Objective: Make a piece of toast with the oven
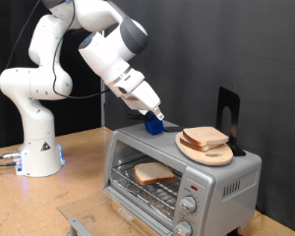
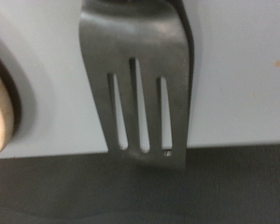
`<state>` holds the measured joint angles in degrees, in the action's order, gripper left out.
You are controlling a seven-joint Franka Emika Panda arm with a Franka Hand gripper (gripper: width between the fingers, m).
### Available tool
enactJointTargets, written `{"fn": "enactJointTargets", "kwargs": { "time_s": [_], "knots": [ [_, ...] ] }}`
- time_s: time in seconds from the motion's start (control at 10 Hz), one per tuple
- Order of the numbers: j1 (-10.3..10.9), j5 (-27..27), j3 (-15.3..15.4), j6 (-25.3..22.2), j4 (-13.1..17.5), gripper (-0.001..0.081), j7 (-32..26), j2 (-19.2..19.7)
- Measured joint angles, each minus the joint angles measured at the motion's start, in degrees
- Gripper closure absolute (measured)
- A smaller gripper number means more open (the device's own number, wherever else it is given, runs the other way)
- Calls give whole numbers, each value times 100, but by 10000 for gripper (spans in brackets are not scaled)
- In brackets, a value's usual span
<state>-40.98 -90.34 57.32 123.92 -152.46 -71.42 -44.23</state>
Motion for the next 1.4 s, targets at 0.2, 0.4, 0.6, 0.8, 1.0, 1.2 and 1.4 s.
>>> {"fn": "enactJointTargets", "kwargs": {
  "time_s": [0.2, 0.4, 0.6, 0.8, 1.0, 1.2, 1.4],
  "knots": [
    [41, 391, -338, -451, 85, -2, 801, -142],
    [11, 972, -809, -1104, 319, -2, 1513, -190],
    [-20, 1143, -953, -1319, 387, -2, 1635, -138],
    [-12, 683, -1235, -1515, 355, -2, 1673, -144],
    [-50, 523, -1961, -2194, 321, -2, 1675, -47],
    [-205, 816, -2532, -2865, 345, -2, 1618, 133],
    [-437, 1470, -2972, -3496, 489, -2, 1423, 365]
  ]
}}
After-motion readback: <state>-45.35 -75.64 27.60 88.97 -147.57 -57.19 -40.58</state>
